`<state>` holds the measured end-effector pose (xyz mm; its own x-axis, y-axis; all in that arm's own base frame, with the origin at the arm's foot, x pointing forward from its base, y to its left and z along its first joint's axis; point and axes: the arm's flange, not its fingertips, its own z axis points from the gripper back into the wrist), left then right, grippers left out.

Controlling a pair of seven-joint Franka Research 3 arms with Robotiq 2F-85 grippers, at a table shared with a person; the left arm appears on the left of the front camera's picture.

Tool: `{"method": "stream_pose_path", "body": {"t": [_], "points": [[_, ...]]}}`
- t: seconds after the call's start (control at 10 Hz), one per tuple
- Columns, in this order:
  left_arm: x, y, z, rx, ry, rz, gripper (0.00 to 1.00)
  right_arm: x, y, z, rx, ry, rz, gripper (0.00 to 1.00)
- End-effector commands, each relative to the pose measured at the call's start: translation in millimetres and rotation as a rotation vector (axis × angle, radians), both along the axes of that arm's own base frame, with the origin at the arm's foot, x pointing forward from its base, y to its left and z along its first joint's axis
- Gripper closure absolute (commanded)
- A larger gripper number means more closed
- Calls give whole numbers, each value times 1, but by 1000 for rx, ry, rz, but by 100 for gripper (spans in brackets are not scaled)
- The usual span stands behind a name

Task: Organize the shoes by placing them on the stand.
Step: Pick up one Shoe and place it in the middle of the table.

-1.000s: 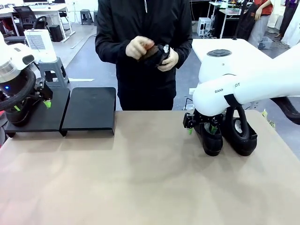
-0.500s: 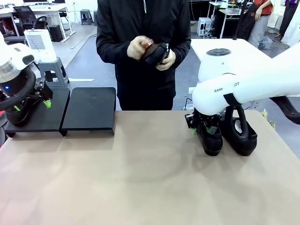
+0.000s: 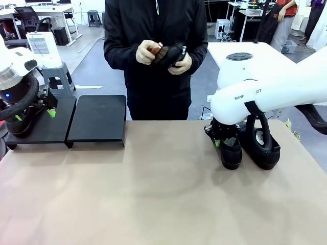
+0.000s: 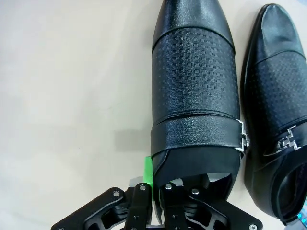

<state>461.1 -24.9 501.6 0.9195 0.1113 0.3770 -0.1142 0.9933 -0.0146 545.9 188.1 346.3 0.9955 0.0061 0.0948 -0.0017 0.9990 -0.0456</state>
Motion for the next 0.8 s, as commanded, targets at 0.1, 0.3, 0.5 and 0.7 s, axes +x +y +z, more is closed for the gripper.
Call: {"method": "stream_pose_path", "body": {"t": [0.1,0.3,0.5,0.7], "points": [[-1,2,1,17,-7,-2,0,0,6,13,15,61,-63,100],[-1,2,1,17,-7,-2,0,-105,55,90,144,-21,-46,100],[-1,2,1,17,-7,-2,0,-109,56,91,146,-20,-54,100],[-1,2,1,17,-7,-2,0,-155,82,96,208,6,-29,100]]}}
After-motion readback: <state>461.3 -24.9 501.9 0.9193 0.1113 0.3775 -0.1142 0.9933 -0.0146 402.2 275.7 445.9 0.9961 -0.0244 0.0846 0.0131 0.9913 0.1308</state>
